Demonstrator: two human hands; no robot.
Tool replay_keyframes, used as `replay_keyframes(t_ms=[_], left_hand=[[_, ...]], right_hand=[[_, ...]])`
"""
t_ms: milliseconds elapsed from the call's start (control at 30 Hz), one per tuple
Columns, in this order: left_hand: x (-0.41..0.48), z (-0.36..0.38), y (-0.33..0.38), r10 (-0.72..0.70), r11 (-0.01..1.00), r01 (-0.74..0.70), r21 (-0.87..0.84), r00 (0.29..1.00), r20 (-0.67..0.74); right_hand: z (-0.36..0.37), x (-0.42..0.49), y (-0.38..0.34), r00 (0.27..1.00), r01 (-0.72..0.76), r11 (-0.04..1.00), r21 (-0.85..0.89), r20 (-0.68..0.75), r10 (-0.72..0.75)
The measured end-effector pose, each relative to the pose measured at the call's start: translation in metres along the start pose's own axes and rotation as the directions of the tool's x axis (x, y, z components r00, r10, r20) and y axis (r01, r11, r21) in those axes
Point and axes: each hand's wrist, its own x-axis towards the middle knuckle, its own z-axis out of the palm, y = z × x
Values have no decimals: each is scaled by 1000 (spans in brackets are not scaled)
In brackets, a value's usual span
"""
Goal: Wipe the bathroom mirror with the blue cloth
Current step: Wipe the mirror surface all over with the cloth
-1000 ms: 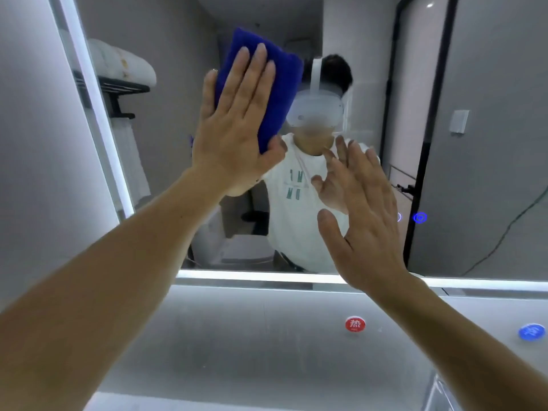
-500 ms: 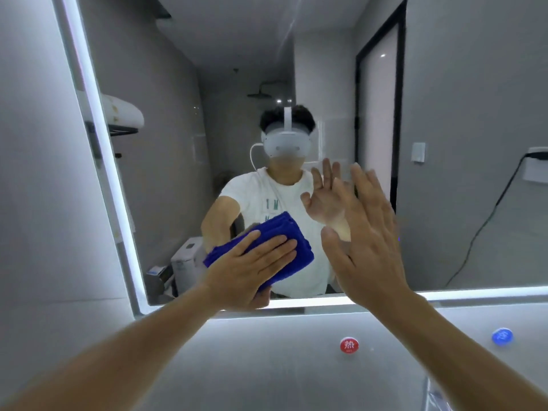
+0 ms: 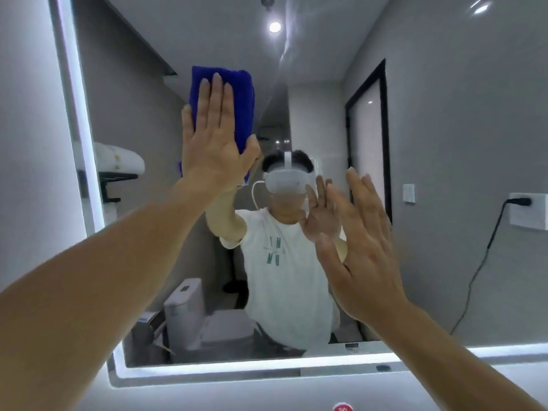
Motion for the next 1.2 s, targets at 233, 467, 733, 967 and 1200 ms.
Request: replay_keyframes(t_ms=[233,467,733,967,1200], left_hand=[[-150,14,34,373,924,-382,22,914,160],[-73,1,-9,670,717,-696,40,704,236],[99,-25,-10,359,915,-387,117,911,205],[181,-37,12,76,995,-83,48,989,130],[76,-8,38,308,947,-312,79,950,60]], right_hand=[[0,27,2,1000,-17,997,77,26,15],[-9,57,19,996,87,992,96,-41,-83],[-4,103,16,982,181,982,57,-69,-177],[0,144,30,981,169,985,-28,-89,-170],[-5,187,49,985,110,984,-140,-118,-127]])
